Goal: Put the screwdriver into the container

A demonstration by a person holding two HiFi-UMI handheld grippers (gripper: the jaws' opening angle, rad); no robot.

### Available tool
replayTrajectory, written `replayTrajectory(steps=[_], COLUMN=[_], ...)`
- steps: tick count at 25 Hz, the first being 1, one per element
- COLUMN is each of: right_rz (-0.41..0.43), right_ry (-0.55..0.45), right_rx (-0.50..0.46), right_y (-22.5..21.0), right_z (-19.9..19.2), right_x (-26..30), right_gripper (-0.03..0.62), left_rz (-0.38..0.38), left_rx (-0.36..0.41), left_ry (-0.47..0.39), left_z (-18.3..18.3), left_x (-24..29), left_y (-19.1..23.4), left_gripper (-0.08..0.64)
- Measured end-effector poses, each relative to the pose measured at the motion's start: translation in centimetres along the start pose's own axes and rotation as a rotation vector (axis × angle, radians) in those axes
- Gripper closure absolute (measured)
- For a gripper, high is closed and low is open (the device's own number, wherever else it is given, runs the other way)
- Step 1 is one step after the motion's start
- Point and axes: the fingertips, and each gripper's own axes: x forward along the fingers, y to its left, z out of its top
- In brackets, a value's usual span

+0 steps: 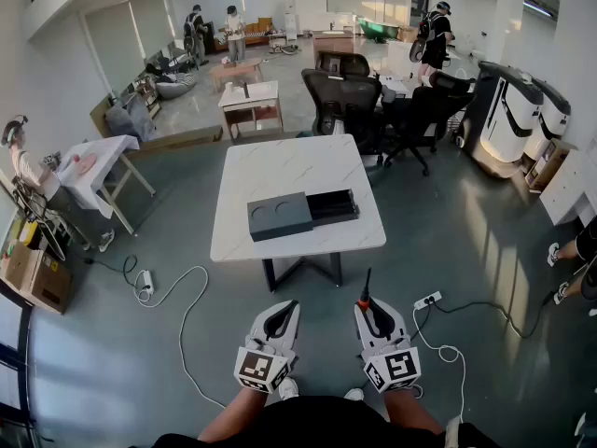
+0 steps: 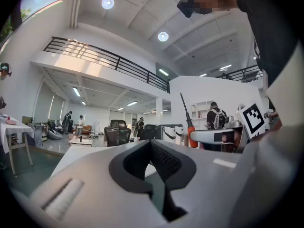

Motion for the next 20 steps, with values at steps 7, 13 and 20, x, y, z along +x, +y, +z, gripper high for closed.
replayTrajectory(steps=[7, 13, 20], right_rz=[0.024, 0.04, 0.013], right_ry=[-0.01, -0.012, -0.053], right_rx=[-0.003, -0.028, 0.0], right_y=[1.8, 4.0, 6.3], right_z=[0.3, 0.1, 0.7], right_x=[0.7, 2.1, 3.2], right_gripper=[0.494, 0.494, 0.494], left_rz=[0.031, 0.084, 0.07], left_rx=[0.011, 0.028, 0.045], left_ry=[-0.013, 0.003, -0.01], left_z=[-0.2, -0.7, -0.7], left_x=[-1.4, -3.5, -6.0], left_y=[2.4, 5.9, 8.4], left_gripper=[0.551, 0.551, 0.551])
